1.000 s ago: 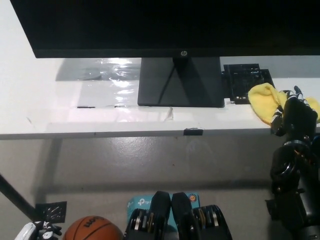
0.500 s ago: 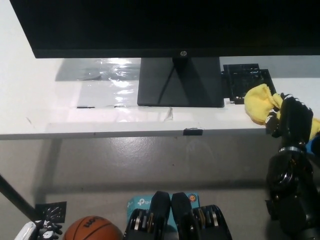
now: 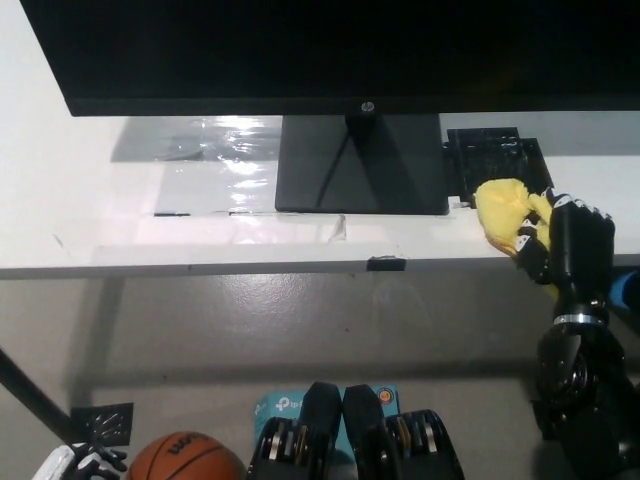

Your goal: The robot uses its right hand to pick up the cloth kept in the middle of the desk and use it to wipe the monitor in the middle of the desk by swiping its screen twice

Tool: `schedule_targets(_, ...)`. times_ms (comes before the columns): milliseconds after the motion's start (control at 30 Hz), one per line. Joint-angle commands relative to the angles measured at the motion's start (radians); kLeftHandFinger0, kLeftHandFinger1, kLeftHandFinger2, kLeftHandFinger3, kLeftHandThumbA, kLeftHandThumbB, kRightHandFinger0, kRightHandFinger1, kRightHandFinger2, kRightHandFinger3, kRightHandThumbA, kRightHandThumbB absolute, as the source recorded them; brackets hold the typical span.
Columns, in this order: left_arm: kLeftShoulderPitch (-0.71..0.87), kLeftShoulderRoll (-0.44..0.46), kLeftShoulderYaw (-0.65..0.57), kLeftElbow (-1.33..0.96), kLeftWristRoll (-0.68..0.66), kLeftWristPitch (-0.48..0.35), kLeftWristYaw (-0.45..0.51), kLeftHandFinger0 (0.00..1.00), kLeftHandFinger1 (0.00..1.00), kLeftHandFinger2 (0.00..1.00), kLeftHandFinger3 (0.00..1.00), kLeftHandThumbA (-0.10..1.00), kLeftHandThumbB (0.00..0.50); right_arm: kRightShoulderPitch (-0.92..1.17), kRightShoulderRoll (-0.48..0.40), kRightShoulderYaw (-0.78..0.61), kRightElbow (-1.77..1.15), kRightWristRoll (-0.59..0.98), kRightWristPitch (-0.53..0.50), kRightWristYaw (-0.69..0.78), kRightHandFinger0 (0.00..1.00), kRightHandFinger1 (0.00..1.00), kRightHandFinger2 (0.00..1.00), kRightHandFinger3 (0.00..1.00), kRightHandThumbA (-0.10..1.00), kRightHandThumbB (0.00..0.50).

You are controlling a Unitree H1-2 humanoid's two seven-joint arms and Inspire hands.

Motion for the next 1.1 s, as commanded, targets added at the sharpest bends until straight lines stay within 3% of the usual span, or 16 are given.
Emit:
schedule_targets(0, 0.015, 0.014, 0.013, -0.002, -0.003, -0.053, -0.008, 0.48, 0.55, 0.67, 0.76, 0.87, 0.367, -0.011, -0.010, -0.010, -0.044, 0.051, -0.074, -0.058, 0.00, 0.14, 0.69, 0.46, -0.10, 0.008)
schedule_targets(67, 0.017, 0.013, 0.014, 0.002, -0.009, -0.053, -0.012, 0.48, 0.55, 0.66, 0.75, 0.86, 0.356, -0.009, -0.012, -0.014, -0.073, 0.060, -0.080, -0.051, 0.00, 0.17, 0.70, 0.60, -0.10, 0.042)
schedule_targets(200, 0.023, 0.012, 0.012, 0.003, -0.009, -0.063, -0.013, 0.47, 0.54, 0.65, 0.76, 0.86, 0.356, -0.016, -0.015, -0.019, -0.113, 0.065, -0.082, -0.053, 0.00, 0.13, 0.63, 0.62, -0.10, 0.045)
schedule_targets(267, 0.024, 0.012, 0.010, 0.009, -0.005, -0.072, -0.012, 0.47, 0.54, 0.65, 0.77, 0.87, 0.353, -0.017, -0.019, -0.017, -0.125, 0.062, -0.079, -0.050, 0.00, 0.11, 0.60, 0.59, -0.10, 0.047)
schedule_targets(300, 0.027, 0.010, 0.010, 0.010, -0.007, -0.072, -0.013, 0.48, 0.54, 0.65, 0.77, 0.86, 0.362, -0.016, -0.021, -0.017, -0.129, 0.064, -0.083, -0.049, 0.00, 0.11, 0.59, 0.57, -0.10, 0.100)
schedule_targets(400, 0.027, 0.008, 0.012, 0.007, -0.008, -0.059, -0.012, 0.49, 0.55, 0.66, 0.77, 0.86, 0.363, -0.030, -0.025, -0.021, -0.153, 0.074, -0.091, -0.038, 0.00, 0.13, 0.60, 0.57, -0.10, 0.097)
schedule_targets(500, 0.033, 0.005, 0.012, 0.014, -0.015, -0.073, -0.018, 0.49, 0.56, 0.67, 0.78, 0.86, 0.380, -0.034, -0.017, -0.034, -0.182, 0.095, -0.096, -0.039, 0.00, 0.08, 0.51, 0.46, -0.10, 0.131)
schedule_targets(567, 0.036, 0.007, 0.011, 0.014, -0.013, -0.076, -0.019, 0.51, 0.56, 0.67, 0.78, 0.88, 0.396, -0.047, -0.012, -0.054, -0.224, 0.117, -0.067, -0.013, 0.00, 0.02, 0.42, 0.51, -0.10, 0.109)
schedule_targets(600, 0.036, 0.007, 0.011, 0.015, -0.013, -0.078, -0.020, 0.51, 0.56, 0.67, 0.78, 0.88, 0.398, -0.049, -0.011, -0.057, -0.231, 0.118, -0.062, -0.013, 0.00, 0.00, 0.35, 0.38, -0.10, 0.107)
schedule_targets(633, 0.035, 0.009, 0.010, 0.017, -0.014, -0.080, -0.024, 0.52, 0.57, 0.67, 0.78, 0.88, 0.410, -0.055, -0.012, -0.068, -0.259, 0.127, -0.042, 0.005, 0.00, 0.00, 0.33, 0.44, -0.10, 0.111)
schedule_targets(733, 0.047, 0.010, 0.012, 0.002, -0.010, -0.066, -0.021, 0.53, 0.58, 0.68, 0.77, 0.88, 0.404, -0.127, -0.034, -0.111, -0.308, 0.151, -0.002, 0.042, 0.00, 0.00, 0.38, 0.15, -0.10, 0.071)
schedule_targets(800, 0.048, 0.009, 0.011, 0.012, -0.011, -0.072, -0.021, 0.51, 0.57, 0.68, 0.77, 0.88, 0.406, -0.152, -0.043, -0.119, -0.310, 0.146, 0.013, 0.053, 0.00, 0.00, 0.38, 0.21, -0.10, 0.084)
schedule_targets(900, 0.055, 0.005, 0.015, 0.003, -0.016, -0.048, -0.021, 0.52, 0.58, 0.68, 0.78, 0.84, 0.375, -0.269, -0.082, -0.149, -0.295, 0.159, 0.053, 0.081, 0.00, 0.00, 0.22, 0.09, -0.10, 0.024)
schedule_targets(967, 0.059, 0.002, 0.012, 0.004, -0.013, -0.052, -0.019, 0.51, 0.57, 0.68, 0.78, 0.84, 0.369, -0.306, -0.093, -0.154, -0.277, 0.159, 0.066, 0.087, 0.00, 0.00, 0.22, 0.07, -0.10, 0.043)
schedule_targets(1033, 0.064, 0.001, 0.010, 0.002, -0.006, -0.052, -0.015, 0.51, 0.57, 0.69, 0.76, 0.83, 0.351, -0.386, -0.126, -0.155, -0.256, 0.152, 0.132, 0.135, 0.00, 0.00, 0.33, 0.10, -0.10, 0.127)
schedule_targets(1067, 0.064, 0.002, 0.009, 0.003, -0.006, -0.052, -0.016, 0.51, 0.57, 0.69, 0.76, 0.84, 0.369, -0.401, -0.134, -0.154, -0.246, 0.146, 0.141, 0.136, 0.00, 0.00, 0.33, 0.19, -0.10, 0.191)
